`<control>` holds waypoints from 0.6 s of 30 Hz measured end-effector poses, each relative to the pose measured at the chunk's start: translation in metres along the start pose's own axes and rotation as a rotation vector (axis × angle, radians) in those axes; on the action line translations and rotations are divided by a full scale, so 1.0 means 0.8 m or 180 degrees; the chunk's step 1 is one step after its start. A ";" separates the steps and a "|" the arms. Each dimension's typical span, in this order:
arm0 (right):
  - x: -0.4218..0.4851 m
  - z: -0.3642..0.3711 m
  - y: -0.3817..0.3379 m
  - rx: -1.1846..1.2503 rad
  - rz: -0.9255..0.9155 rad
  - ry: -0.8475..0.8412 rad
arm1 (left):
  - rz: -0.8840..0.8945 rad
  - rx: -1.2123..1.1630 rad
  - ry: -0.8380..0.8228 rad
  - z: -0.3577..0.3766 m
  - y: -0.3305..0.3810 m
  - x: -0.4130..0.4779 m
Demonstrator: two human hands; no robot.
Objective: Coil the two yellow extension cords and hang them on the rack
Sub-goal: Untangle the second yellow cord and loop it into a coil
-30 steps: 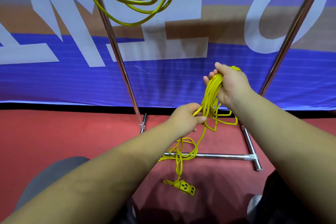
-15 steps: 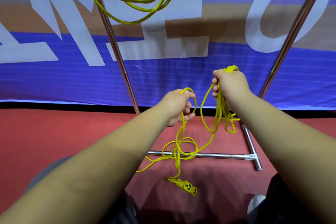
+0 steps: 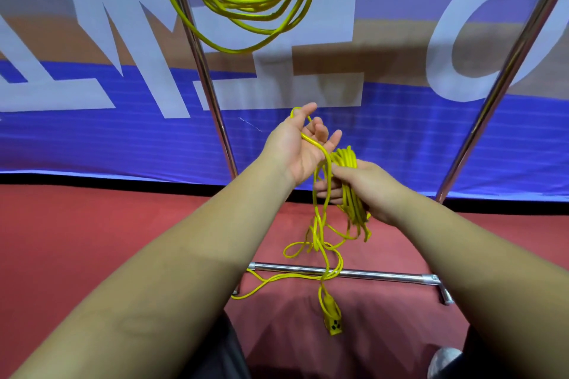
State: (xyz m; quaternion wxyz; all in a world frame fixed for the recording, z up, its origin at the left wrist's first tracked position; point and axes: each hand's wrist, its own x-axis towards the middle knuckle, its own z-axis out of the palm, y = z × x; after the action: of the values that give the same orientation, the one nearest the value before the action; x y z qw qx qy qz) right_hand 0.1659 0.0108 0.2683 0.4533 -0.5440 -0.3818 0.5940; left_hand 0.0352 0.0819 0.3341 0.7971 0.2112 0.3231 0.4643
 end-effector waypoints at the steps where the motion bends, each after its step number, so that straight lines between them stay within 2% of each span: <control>1: -0.002 0.005 0.001 0.0024 -0.0011 -0.0096 | 0.0069 -0.0045 0.0045 0.002 0.003 0.003; 6: -0.004 0.008 -0.001 0.0069 -0.0057 -0.0258 | 0.0331 -0.0094 0.0330 -0.011 0.019 0.024; 9: -0.006 0.007 -0.001 -0.0127 -0.0034 -0.0273 | 0.0408 0.0207 0.0531 -0.030 0.024 0.035; 14: -0.007 0.008 -0.008 -0.0069 -0.0053 -0.0115 | 0.0030 0.1523 0.0468 -0.053 0.027 0.035; 18: -0.005 0.009 -0.018 0.0307 -0.0076 0.0142 | -0.0365 0.2482 0.0484 -0.066 0.020 0.030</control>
State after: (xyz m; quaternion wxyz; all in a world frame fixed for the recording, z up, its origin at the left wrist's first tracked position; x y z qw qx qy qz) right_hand 0.1604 0.0114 0.2842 0.4944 -0.5300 -0.3490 0.5941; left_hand -0.0031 0.1125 0.2995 0.6557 0.4445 0.5444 0.2760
